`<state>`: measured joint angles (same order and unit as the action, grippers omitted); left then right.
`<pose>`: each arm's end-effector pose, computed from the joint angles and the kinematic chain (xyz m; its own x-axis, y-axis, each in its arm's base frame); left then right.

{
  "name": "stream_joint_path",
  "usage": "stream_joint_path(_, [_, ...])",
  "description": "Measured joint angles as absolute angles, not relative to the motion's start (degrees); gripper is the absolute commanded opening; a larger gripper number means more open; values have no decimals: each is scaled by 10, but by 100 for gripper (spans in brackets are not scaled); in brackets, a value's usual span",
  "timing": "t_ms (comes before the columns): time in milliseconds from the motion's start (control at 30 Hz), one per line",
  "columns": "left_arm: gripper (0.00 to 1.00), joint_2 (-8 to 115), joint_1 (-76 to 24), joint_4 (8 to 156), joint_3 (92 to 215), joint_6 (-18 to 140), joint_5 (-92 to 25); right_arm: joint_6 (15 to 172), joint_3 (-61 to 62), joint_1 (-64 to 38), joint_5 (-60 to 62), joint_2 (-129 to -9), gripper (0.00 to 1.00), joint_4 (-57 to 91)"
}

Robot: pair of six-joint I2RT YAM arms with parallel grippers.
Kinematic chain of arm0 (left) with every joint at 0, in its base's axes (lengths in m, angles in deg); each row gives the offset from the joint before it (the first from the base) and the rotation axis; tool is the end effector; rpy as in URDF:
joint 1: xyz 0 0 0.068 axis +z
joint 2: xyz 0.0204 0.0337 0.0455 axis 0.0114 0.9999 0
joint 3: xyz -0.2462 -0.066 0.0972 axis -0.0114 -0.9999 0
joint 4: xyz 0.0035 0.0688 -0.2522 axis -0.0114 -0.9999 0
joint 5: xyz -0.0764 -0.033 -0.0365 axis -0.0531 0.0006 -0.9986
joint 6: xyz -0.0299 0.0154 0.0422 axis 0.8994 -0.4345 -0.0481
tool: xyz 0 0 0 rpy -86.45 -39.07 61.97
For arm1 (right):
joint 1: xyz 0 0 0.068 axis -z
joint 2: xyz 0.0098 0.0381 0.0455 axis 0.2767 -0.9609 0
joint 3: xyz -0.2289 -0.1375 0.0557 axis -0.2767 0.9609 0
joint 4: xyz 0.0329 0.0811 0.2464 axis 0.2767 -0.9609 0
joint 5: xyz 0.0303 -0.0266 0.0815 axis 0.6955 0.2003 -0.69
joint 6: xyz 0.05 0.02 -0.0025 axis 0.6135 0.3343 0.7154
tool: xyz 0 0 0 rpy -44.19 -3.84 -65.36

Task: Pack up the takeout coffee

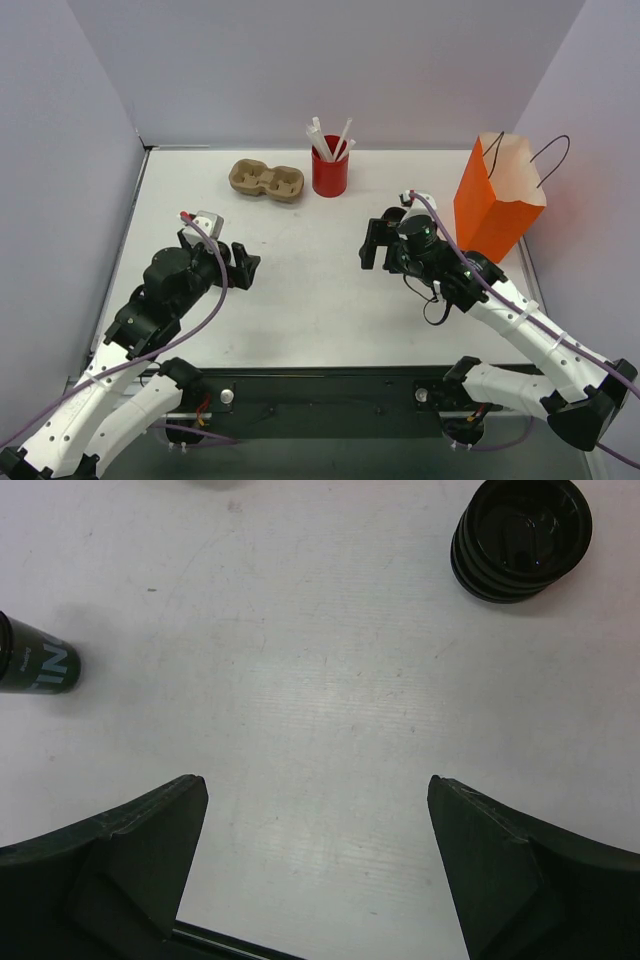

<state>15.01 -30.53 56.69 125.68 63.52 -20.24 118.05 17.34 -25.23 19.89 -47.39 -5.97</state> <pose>0.1286 -0.0743 0.3329 -0.3320 -0.0796 -0.9399 0.3772 0.9021 -0.2096 0.1784 0.1475 0.3525 -0.5333 0.2153 -0.8181 -0.2764 0.8696 0.4091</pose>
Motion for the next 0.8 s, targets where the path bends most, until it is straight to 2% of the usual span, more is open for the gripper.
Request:
stream_joint_path(233, [88, 150, -308, 566, 1253, 634, -175, 1181, 174, -252, 199, -461, 100, -65])
stream_joint_path(400, [80, 184, -308, 534, 1270, 640, -94, 1182, 181, -252, 198, -435, 98, -68])
stream_joint_path(567, [69, 273, -307, 492, 1329, 644, -18, 1180, 202, -252, 171, -406, 92, -71])
stream_joint_path(600, [64, 294, -307, 484, 1339, 644, -11, 1179, 204, -252, 162, -402, 90, -72])
stream_joint_path(700, [61, 349, -304, 463, 1360, 646, -7, 1168, 210, -252, 133, -395, 83, -72])
stream_joint_path(800, [58, 397, -296, 449, 1371, 652, -11, 1153, 211, -252, 105, -394, 79, -72])
